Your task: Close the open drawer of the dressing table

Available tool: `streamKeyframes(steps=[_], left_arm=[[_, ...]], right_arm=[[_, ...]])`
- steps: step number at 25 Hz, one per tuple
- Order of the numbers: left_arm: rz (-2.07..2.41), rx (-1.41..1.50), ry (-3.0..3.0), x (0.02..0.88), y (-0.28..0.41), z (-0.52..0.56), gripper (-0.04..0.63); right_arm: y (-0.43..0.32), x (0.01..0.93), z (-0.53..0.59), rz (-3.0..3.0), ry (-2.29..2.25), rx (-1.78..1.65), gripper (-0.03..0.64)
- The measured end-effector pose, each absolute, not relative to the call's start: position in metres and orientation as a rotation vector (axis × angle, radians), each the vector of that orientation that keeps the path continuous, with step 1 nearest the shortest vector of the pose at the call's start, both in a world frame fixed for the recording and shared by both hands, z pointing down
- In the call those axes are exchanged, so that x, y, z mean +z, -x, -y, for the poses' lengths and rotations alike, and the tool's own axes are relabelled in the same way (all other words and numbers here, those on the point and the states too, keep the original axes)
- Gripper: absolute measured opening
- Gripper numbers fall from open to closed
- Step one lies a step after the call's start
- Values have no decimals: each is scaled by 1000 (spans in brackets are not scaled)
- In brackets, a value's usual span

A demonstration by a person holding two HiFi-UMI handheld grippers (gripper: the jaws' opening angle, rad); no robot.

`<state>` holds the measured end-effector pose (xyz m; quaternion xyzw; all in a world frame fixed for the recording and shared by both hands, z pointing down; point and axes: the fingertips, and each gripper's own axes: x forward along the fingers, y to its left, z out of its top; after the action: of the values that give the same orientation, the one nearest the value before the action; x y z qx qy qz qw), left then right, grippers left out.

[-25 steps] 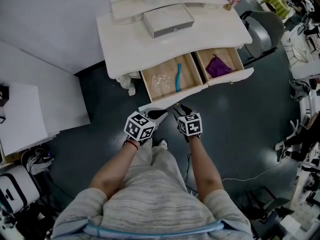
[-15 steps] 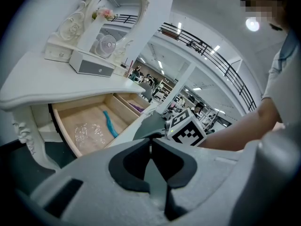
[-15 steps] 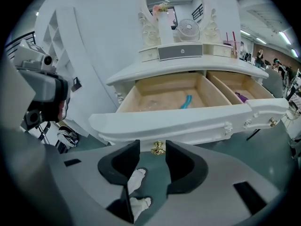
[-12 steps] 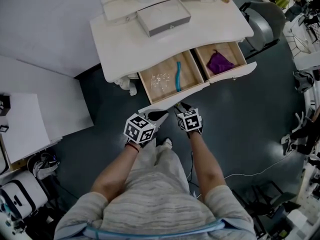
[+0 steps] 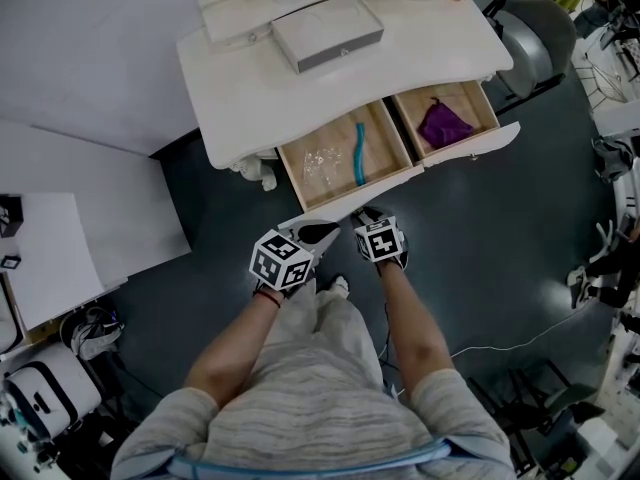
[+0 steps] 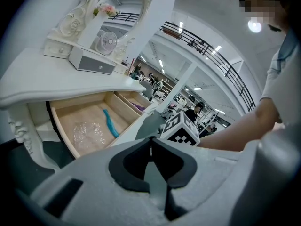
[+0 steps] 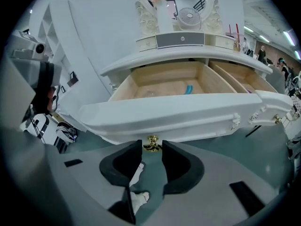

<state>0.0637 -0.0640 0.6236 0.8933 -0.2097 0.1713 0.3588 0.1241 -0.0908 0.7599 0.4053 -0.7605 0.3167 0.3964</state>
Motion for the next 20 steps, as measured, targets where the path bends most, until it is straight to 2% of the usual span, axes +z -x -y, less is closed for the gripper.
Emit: streamKeyframes(steps=[20], left_arm=[[568, 406, -2286, 625, -45, 91, 23]], right_arm=[[-114, 762, 120, 1913, -1030, 784, 118]])
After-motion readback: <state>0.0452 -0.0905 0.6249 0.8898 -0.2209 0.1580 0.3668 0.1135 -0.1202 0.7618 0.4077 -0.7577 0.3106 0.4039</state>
